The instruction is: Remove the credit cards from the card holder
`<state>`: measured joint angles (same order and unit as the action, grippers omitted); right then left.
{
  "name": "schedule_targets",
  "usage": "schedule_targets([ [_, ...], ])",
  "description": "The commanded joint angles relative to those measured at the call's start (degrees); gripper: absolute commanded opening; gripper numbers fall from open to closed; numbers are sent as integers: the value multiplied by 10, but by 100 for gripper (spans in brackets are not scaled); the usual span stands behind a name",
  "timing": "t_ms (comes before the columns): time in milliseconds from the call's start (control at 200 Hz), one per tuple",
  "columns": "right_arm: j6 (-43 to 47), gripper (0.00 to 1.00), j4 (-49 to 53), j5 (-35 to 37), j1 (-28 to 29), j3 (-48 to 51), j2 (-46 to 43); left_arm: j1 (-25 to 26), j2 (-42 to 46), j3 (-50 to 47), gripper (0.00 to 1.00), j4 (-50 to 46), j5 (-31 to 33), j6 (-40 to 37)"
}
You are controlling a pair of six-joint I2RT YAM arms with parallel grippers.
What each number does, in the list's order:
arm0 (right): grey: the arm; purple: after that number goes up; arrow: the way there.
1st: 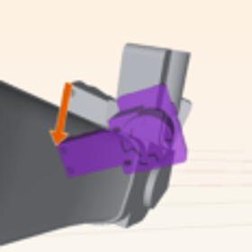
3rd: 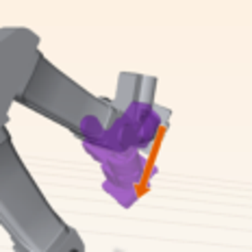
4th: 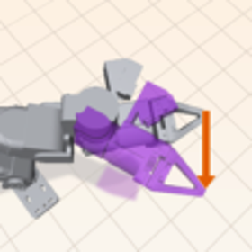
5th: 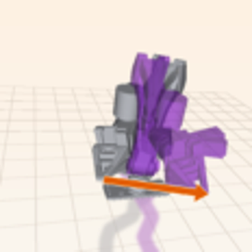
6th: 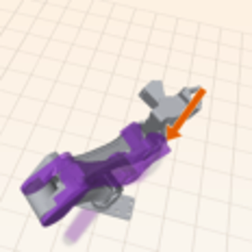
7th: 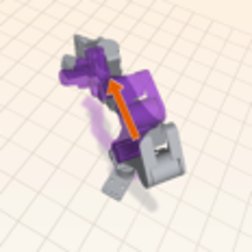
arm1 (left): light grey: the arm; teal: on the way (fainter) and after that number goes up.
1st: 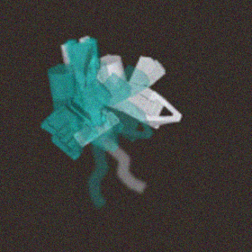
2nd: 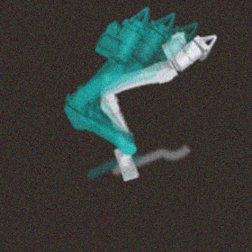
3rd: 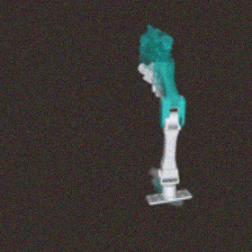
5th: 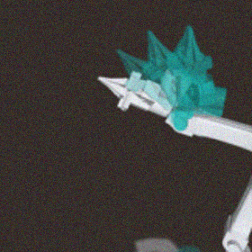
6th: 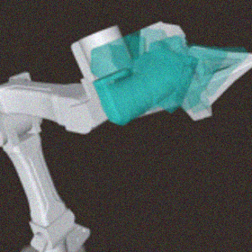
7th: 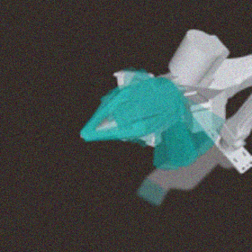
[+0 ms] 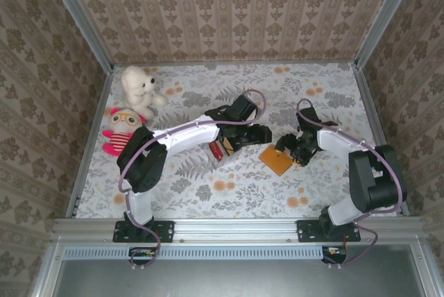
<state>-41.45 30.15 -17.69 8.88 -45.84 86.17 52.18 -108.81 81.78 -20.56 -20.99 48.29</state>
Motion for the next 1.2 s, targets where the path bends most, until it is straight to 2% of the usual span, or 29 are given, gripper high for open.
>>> schedule_targets([
  [0, -6, 71, 10, -16, 1, 6, -26, 14, 1, -7, 58, -8, 7, 43],
  [205, 51, 62, 17, 8, 1, -7, 18, 31, -17, 11, 54, -57, 18, 64],
  [415, 88, 64, 18, 58, 0, -32, 23, 46, -32, -5, 51, -23, 23, 108],
  [575, 109, 67, 9, 16, 2, -38, 43, 50, -57, -6, 51, 1, 28, 125],
  [755, 122, 67, -2, -7, 2, -35, 42, 41, -60, -17, 51, 0, 73, 128],
  [1190, 114, 66, -15, -55, 26, -40, 53, -9, -18, -59, 51, -25, 105, 73],
])
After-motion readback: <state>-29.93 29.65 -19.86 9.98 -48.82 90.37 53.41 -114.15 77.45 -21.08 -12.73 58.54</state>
